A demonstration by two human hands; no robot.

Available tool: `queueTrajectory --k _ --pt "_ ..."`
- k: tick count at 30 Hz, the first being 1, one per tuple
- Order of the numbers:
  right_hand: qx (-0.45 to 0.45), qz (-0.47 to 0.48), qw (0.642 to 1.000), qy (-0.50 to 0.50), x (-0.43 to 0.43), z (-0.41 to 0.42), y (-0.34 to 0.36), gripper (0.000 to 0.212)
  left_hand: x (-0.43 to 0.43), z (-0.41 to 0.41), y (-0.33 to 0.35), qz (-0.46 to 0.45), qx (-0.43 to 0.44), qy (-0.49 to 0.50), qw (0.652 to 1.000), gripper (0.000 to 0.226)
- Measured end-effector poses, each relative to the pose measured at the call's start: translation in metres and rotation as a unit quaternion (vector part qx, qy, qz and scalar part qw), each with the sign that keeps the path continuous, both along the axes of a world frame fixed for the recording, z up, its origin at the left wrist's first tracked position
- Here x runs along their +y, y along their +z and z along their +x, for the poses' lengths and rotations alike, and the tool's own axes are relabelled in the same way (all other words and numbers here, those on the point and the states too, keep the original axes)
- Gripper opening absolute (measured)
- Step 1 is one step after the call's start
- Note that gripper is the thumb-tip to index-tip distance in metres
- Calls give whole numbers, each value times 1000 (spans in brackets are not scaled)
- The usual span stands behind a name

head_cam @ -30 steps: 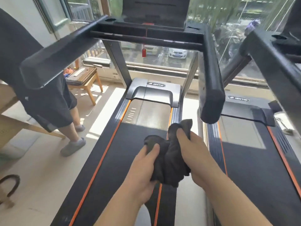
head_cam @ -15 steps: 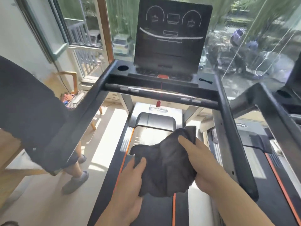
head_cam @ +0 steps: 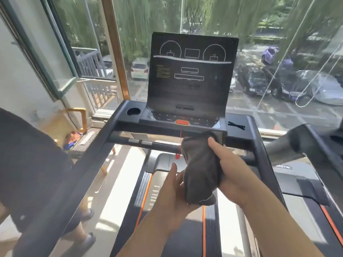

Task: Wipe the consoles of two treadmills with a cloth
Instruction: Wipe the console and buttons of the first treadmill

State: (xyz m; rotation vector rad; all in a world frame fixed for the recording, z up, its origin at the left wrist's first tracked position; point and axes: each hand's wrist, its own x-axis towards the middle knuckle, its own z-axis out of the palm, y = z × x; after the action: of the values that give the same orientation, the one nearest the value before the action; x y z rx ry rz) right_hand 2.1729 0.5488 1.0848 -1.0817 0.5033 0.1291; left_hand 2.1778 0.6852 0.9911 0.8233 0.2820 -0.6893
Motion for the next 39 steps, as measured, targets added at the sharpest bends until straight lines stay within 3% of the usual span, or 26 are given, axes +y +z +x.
queueTrajectory --k 5,9,14,16,20,25,27,30,34,36,37,39 --pt "-15 40 998 42 -32 84 22 42 -34 88 31 10 -63 31 997 68" --pt "14 22 996 80 -47 144 29 41 -44 140 48 -9 -48 51 997 67" --pt "-49 -152 978 133 -63 215 28 30 -32 214 62 56 -43 95 993 49" --pt "-36 -229 965 121 -63 248 23 29 -20 245 66 62 -39 116 991 48" --pt "-15 -295 950 104 -50 327 17 16 -9 320 78 60 -20 125 990 50" --pt "-33 -422 904 58 -31 443 19 38 7 431 94 72 -32 137 987 46" --pt "-50 -464 883 35 -25 479 29 42 17 474 105 85 -37 156 983 39" --pt "-130 -536 834 -12 -30 533 46 37 28 538 115 117 -53 210 969 48" --pt "-219 -639 735 -58 -47 591 76 29 25 603 148 180 -186 263 929 45" --pt "-231 -699 674 -67 -61 615 94 35 14 627 169 226 -277 280 891 36" --pt "-225 -726 647 -61 -69 627 101 39 9 638 180 261 -342 280 858 26" --pt "-199 -760 617 -40 -87 647 115 43 -3 659 193 328 -510 271 748 15"
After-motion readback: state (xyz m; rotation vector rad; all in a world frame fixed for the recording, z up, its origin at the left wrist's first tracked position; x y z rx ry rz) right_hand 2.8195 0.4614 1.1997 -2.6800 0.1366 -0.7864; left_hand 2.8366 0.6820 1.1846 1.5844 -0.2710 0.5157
